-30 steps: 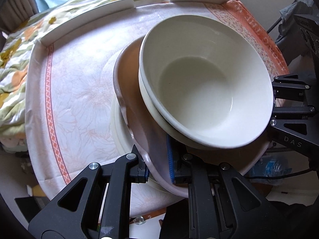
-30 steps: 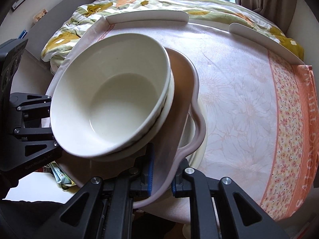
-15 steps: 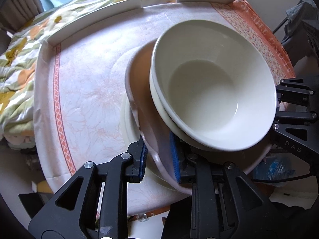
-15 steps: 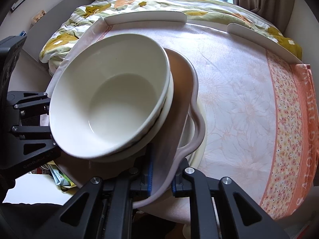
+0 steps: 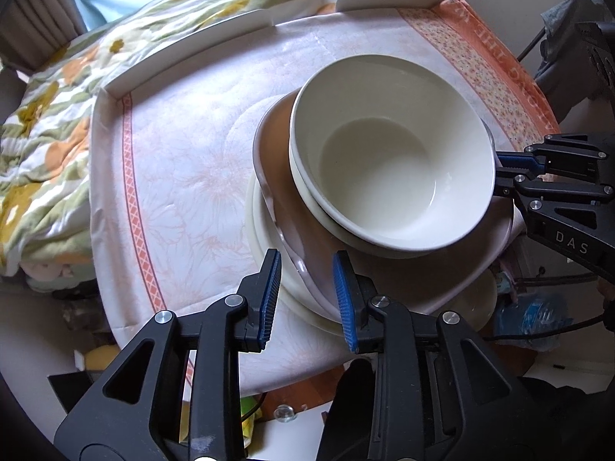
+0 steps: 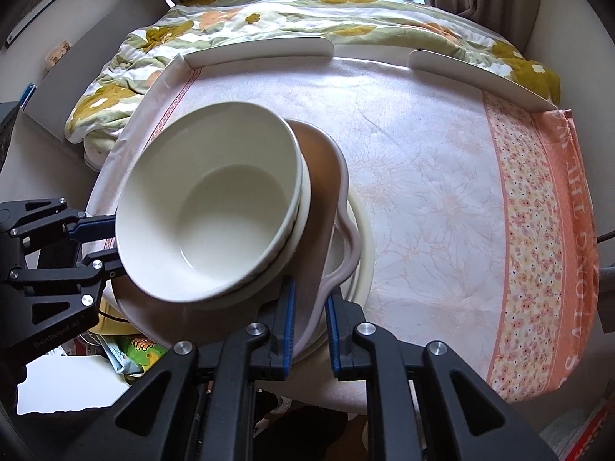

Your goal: Organize plates and bowls

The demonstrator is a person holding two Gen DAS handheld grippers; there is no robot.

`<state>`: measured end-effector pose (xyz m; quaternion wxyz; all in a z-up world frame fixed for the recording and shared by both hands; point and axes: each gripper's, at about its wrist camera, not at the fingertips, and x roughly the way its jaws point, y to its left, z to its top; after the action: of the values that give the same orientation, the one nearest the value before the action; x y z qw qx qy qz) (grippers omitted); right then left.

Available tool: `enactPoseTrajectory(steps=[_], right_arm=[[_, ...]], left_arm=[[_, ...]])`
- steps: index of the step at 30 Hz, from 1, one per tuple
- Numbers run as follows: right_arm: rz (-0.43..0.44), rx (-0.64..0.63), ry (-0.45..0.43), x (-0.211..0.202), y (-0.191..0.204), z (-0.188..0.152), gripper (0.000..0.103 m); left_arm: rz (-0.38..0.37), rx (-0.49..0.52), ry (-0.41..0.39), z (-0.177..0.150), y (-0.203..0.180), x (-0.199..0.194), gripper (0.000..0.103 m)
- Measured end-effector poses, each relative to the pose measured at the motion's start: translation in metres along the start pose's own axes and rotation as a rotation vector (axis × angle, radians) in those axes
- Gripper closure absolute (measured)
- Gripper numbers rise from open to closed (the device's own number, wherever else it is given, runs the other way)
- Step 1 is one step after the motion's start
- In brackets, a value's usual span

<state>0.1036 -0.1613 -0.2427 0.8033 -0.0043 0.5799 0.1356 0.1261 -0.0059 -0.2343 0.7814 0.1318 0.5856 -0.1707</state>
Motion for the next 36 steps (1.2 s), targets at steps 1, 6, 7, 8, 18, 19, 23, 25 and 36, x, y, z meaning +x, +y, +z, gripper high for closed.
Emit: enactPoseTrajectory(steps=[1, 6, 7, 8, 18, 19, 23, 25, 36], right_arm=[[-0.001, 0.003, -0.003, -0.003, 0.0, -0.001, 0.09], [-0.008, 0.04, -0.051, -0.027, 0.0, -0.012, 0.09], [-0.002, 0.049, -0.075, -0.037, 0.0, -0.015, 0.09], [0.002, 0.054, -0.097, -0.046, 0.0, -0.018, 0.09], [0.013, 0.077, -0.286, -0.144, 0.0, -0.043, 0.031], [0.016, 0.079, -0.316, -0.156, 0.0, -0.044, 0.023], [-0.006, 0.086, -0.453, -0.207, -0.002, -0.05, 0.019], [-0.053, 0.08, -0.521, -0.231, -0.002, -0.052, 0.009], [-0.236, 0.072, -0.777, -0.292, 0.004, -0.07, 0.0]], left_arm=[[-0.002, -0.003, -0.003, -0.002, -0.001, -0.002, 0.078], [0.001, -0.033, -0.041, -0.013, -0.002, -0.025, 0.078], [-0.002, -0.047, -0.059, -0.016, -0.003, -0.032, 0.078], [-0.005, -0.061, -0.076, -0.019, -0.005, -0.04, 0.078], [0.0, -0.145, -0.359, -0.05, -0.034, -0.156, 0.052], [0.013, -0.145, -0.41, -0.052, -0.037, -0.172, 0.027], [0.074, -0.172, -0.617, -0.06, -0.047, -0.228, 0.0], [0.085, -0.197, -0.683, -0.061, -0.048, -0.247, 0.0], [0.178, -0.264, -0.879, -0.068, -0.066, -0.287, 0.0]])
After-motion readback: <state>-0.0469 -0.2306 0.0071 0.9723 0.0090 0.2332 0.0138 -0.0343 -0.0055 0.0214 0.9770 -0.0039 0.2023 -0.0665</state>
